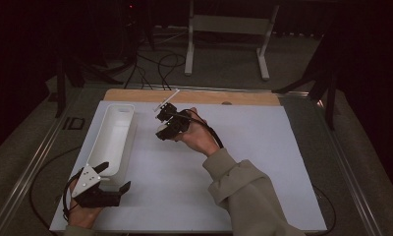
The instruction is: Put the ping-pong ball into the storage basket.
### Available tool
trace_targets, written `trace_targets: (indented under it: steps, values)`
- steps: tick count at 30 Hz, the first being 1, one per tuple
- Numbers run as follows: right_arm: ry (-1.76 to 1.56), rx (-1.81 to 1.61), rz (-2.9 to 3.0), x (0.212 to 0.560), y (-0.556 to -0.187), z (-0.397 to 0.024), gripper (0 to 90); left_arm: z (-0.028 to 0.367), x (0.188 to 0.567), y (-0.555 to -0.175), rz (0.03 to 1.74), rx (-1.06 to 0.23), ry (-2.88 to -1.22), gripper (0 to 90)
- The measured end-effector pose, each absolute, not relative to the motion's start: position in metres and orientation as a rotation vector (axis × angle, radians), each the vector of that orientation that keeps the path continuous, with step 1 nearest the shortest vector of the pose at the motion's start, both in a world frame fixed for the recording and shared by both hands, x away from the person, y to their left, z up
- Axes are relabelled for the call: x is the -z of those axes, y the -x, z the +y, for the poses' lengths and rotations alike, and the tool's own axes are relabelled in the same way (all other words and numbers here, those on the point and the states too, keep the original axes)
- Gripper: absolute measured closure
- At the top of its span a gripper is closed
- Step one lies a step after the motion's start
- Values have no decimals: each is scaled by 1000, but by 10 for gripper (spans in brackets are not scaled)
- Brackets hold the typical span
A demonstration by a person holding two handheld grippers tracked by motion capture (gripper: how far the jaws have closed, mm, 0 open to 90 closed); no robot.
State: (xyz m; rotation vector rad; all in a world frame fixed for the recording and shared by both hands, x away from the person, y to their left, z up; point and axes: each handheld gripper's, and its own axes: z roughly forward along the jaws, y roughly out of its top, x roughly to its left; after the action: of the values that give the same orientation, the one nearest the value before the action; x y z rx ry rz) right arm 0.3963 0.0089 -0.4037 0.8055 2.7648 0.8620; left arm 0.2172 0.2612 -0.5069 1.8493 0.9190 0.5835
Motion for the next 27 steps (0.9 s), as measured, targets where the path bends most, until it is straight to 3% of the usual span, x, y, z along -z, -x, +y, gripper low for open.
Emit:
trace_targets:
  steps: [27]
  values:
    - [-782,-851,2762,404,-398,24,512,261,507,-217,919,-584,-1848,5]
